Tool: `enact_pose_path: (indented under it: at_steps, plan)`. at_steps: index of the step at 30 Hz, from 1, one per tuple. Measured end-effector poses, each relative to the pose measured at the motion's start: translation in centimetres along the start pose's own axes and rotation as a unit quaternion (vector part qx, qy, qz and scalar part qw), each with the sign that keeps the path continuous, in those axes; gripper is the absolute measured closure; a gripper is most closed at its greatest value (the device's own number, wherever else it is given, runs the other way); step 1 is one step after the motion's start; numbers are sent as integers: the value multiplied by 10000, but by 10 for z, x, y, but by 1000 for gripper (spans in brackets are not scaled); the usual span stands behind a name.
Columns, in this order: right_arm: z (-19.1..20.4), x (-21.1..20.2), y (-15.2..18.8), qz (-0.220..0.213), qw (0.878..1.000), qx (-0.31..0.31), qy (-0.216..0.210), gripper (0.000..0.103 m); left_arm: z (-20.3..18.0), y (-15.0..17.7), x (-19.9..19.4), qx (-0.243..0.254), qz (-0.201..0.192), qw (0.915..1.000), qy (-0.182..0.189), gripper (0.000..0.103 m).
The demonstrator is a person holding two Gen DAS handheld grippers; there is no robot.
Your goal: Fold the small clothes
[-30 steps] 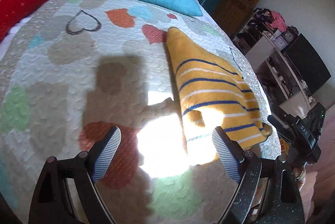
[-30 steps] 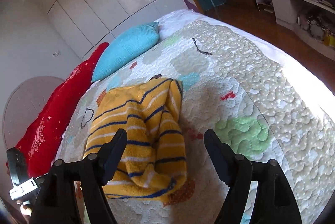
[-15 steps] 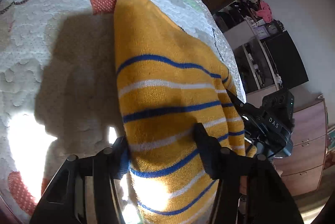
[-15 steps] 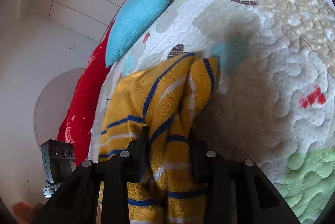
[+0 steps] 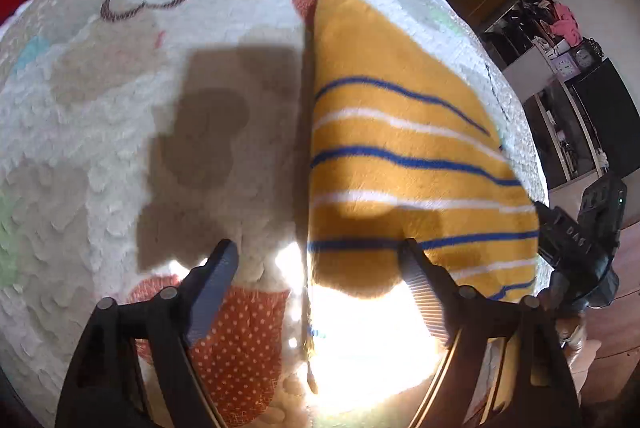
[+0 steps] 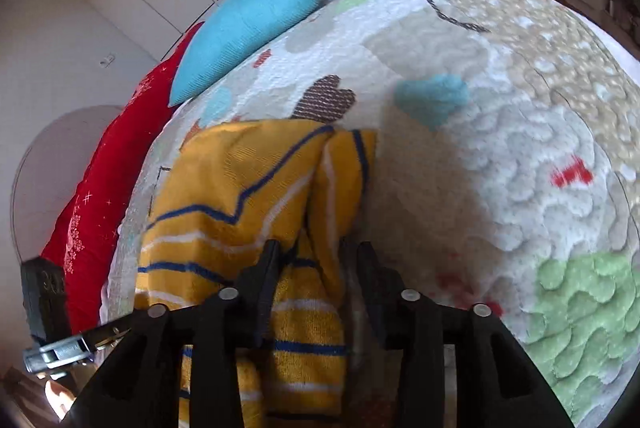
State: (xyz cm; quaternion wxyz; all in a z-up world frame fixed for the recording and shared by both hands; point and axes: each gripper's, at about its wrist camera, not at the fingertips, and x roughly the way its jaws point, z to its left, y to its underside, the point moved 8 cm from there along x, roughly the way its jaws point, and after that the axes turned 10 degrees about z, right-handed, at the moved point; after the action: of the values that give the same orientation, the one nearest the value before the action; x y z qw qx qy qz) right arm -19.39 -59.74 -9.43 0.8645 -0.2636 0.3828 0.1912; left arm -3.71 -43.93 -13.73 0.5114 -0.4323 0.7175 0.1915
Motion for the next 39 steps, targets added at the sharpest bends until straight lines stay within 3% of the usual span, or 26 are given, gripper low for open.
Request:
enact_pose_path:
  at_steps: [2,6,10,12,13,15,17,21,23,25,30,32,36,39]
  plan:
    - [-4,-14,4,-129,9998,81,103,50,4,10,-12,-92,-284,9995,86,18]
    - [24,-61,5,-808,9942,-422,563,50,1,23,-52,-43,-843,9962,-210,18]
    - [83,-85,25,-1200,9836,-1254,488,50,-10,45,-112,129,-1771,9822,-617,18]
    - [104,-69,41,-960,9827,-1559,272,50,-15,57,-147,231,-2369,9668,-929,14]
    - [107,-58,49,-812,9834,-1603,263,50,-17,65,-166,244,-2735,9550,-1119,9]
    - [95,-29,60,-469,9868,-1455,539,50,-18,82,-206,216,-3495,9259,-1418,0]
    - [69,-6,72,-191,9866,-1210,1074,50,-15,98,-239,174,-4038,9016,-1543,0]
    - [51,-26,93,-304,9889,-915,1127,46,-8,126,-276,135,-4352,8895,-1384,0]
    - [44,-44,105,-390,9891,-752,1203,41,-5,140,-290,17,-4570,8763,-1525,0]
    - [42,-60,119,-452,9912,-617,1081,41,-3,151,-299,-83,-4642,8694,-1692,0]
    - [62,-97,150,-767,9876,-862,1062,36,-11,172,-306,75,-4716,8650,-1710,0]
    - [73,-106,159,-925,9841,-1024,1118,31,-15,175,-299,170,-4600,8745,-1528,0]
    - [91,-109,169,-1030,9806,-1199,1158,30,-19,169,-264,356,-3962,9047,-1527,0]
    - [99,-103,173,-928,9810,-1276,1130,29,-20,171,-240,434,-3633,9153,-1687,0]
